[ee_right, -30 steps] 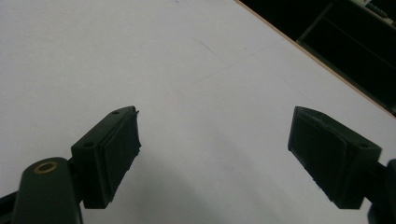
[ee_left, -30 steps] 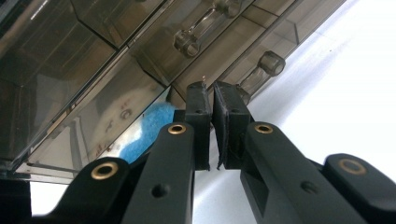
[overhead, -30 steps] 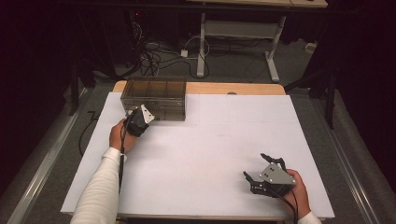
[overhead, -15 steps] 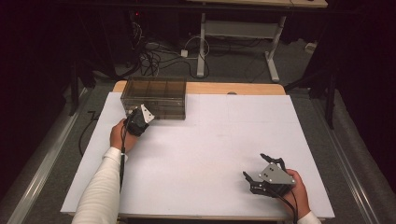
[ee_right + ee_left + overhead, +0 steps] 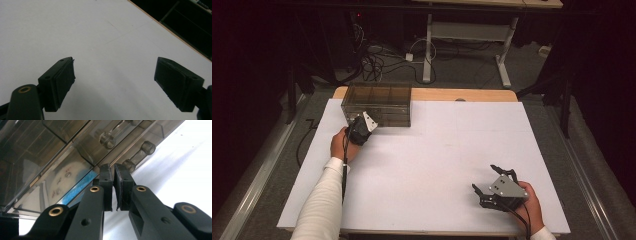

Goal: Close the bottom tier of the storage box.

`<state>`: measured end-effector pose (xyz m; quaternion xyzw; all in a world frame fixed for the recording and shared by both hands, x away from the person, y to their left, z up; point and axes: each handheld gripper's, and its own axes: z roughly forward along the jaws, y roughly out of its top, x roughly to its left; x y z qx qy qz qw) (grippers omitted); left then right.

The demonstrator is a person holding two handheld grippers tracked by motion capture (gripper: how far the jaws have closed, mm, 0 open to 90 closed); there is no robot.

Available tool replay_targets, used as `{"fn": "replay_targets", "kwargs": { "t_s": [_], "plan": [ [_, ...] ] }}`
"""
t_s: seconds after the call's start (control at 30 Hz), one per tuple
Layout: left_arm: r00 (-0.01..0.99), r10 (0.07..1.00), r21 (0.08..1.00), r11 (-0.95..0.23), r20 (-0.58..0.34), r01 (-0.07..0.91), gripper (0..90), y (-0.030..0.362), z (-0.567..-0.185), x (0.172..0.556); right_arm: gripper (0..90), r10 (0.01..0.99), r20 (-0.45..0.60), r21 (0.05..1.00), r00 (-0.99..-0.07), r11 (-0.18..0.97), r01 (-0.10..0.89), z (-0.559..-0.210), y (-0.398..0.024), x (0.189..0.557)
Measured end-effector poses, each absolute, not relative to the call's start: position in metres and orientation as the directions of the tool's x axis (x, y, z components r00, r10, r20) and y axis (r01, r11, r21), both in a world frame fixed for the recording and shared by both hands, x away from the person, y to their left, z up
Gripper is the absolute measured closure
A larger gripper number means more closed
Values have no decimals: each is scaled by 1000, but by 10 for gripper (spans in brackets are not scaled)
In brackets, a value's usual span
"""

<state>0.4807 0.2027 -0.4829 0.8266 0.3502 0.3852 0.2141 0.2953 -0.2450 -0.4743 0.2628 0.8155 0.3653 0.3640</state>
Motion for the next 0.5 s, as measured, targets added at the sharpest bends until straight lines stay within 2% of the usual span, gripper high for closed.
{"fn": "replay_targets", "kwargs": {
  "t_s": [0.5],
  "plan": [
    [449, 735, 618, -675, 509, 404, 827, 201, -485, 484, 170, 694, -402, 787, -598, 596, 162, -474, -245, 295]
  ]
}}
